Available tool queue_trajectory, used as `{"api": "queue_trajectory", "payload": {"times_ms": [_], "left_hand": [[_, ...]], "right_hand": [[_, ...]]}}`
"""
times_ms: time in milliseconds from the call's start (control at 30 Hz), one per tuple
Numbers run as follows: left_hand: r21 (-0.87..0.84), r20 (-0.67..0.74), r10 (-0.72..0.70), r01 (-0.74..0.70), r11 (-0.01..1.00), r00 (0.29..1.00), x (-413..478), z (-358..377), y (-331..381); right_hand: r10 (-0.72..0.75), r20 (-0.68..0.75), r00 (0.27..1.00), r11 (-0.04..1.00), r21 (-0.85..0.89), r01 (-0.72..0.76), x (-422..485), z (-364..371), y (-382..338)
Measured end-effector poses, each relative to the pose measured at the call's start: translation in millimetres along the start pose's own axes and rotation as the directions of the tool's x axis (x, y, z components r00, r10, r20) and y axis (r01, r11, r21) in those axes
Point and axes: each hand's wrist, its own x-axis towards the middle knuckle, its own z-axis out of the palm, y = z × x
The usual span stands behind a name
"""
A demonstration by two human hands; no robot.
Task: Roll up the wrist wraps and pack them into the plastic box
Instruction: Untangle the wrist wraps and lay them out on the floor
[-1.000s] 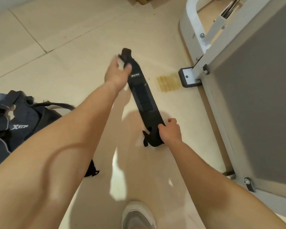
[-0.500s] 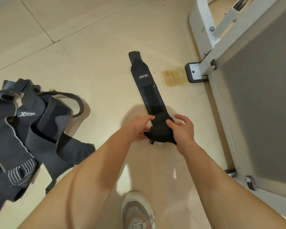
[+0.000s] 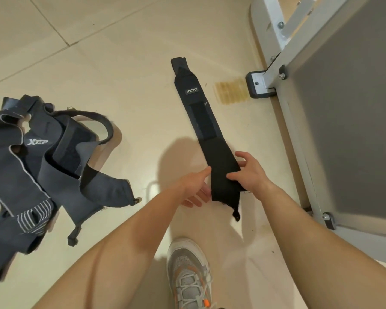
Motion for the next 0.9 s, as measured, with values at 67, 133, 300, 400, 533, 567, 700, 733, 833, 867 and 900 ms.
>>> {"api": "queue_trajectory", "payload": {"times_ms": [67, 133, 300, 400, 533, 567, 700, 733, 833, 867, 900], "left_hand": [[0.145, -0.222, 0.093, -0.062, 0.987, 0.971, 11.6, 1.1, -6.3], [0.238, -0.379, 0.224, -0.140, 0.961, 0.898, 19.6, -1.8, -8.2], [0.618, -0.372, 0.508, -0.201, 0.760, 0.777, 32.2, -18.9, 1.1], [0.741, -0.354, 0.524, -0.109, 0.663, 0.775, 48.8, -36.5, 17.6], [0.806, -0.342, 0.510, -0.032, 0.591, 0.789, 68.7, -61.8, 51.6], [0.813, -0.323, 0.515, -0.046, 0.581, 0.794, 71.3, -67.8, 60.2], [0.800, -0.301, 0.546, -0.105, 0.591, 0.782, 60.2, -83.2, 75.5], [0.789, -0.314, 0.557, -0.116, 0.604, 0.768, 51.0, -86.5, 72.4], [0.732, -0.371, 0.578, -0.155, 0.664, 0.727, 14.0, -103.2, 46.4], [0.704, -0.406, 0.569, -0.153, 0.694, 0.715, -0.7, -111.3, 34.2], [0.672, -0.447, 0.550, -0.141, 0.727, 0.706, -16.5, -119.8, 21.0]], "right_hand": [[-0.011, -0.153, 0.988, 0.971, -0.238, -0.026, 0.9, 6.5, 13.1], [-0.100, -0.250, 0.963, 0.889, -0.457, -0.026, -2.8, 15.9, 21.2], [-0.456, -0.017, 0.890, 0.559, -0.784, 0.271, 2.2, 53.6, 18.3], [-0.428, 0.111, 0.897, 0.533, -0.770, 0.350, 16.2, 77.7, 9.2], [-0.393, 0.053, 0.918, 0.596, -0.745, 0.298, 31.9, 80.5, -3.4], [-0.379, 0.037, 0.925, 0.604, -0.747, 0.278, 36.6, 77.0, -7.5], [-0.311, -0.007, 0.950, 0.639, -0.741, 0.204, 41.7, 65.7, -30.0], [-0.319, -0.022, 0.947, 0.647, -0.736, 0.201, 37.7, 65.8, -37.7], [-0.421, 0.005, 0.907, 0.599, -0.749, 0.282, 15.2, 77.7, -63.9], [-0.450, 0.051, 0.891, 0.576, -0.747, 0.333, 6.3, 85.9, -75.2], [-0.468, 0.104, 0.878, 0.560, -0.734, 0.385, -3.7, 96.0, -87.9]]}}
